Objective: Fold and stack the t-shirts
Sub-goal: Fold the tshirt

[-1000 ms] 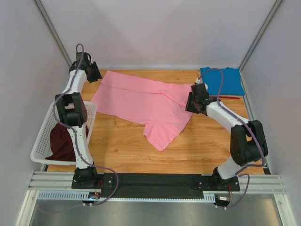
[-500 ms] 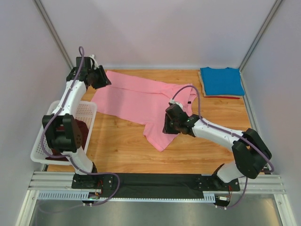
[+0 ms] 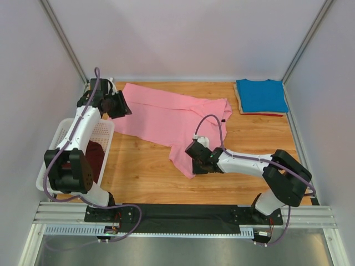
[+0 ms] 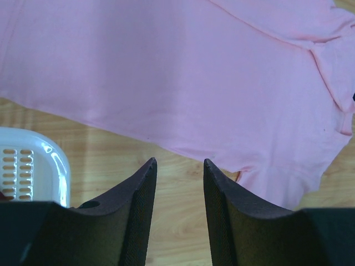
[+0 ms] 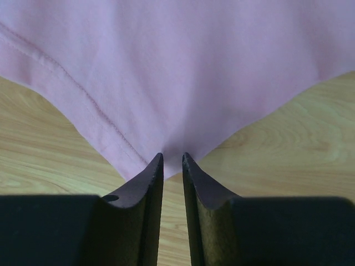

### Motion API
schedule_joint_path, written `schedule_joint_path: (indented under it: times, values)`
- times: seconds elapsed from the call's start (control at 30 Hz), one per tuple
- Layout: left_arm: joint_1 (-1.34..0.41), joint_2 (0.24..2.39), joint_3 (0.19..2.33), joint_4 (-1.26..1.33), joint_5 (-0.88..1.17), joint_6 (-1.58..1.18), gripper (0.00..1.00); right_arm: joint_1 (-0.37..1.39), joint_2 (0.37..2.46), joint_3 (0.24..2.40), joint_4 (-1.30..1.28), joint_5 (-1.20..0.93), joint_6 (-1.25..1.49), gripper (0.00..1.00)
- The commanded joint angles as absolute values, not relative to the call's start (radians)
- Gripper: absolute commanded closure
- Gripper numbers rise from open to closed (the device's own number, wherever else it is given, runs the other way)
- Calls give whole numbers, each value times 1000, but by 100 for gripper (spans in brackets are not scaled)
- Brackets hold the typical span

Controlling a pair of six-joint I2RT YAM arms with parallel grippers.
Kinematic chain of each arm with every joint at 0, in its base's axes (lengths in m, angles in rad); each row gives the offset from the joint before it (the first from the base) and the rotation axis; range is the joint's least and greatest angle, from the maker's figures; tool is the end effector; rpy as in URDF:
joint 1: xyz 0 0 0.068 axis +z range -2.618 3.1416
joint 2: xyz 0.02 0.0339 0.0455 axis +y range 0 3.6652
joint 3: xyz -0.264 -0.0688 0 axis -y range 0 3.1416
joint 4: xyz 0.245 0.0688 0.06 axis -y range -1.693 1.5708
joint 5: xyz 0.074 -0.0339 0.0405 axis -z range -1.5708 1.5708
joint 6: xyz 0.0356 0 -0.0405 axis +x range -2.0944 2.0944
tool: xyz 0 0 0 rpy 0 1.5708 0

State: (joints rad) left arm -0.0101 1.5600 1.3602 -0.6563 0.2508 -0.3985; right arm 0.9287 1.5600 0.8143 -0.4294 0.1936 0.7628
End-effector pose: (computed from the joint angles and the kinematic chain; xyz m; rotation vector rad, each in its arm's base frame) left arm 0.3402 -0.0123 0.3057 -0.3593 2.4239 -0.4876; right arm 0.1731 0.2200 0.1548 -0.1730 2.7220 0.2336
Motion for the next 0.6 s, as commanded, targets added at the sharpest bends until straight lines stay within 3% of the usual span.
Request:
schedule_joint_path:
  times: [0.0, 0.57]
  values:
    - [-41, 1526, 1370, -701, 221, -371, 53, 936, 1537, 756, -547, 287, 808, 78]
    - [-129, 1450, 1309, -741, 213, -384, 53, 923, 1223, 626, -774, 328, 916, 77]
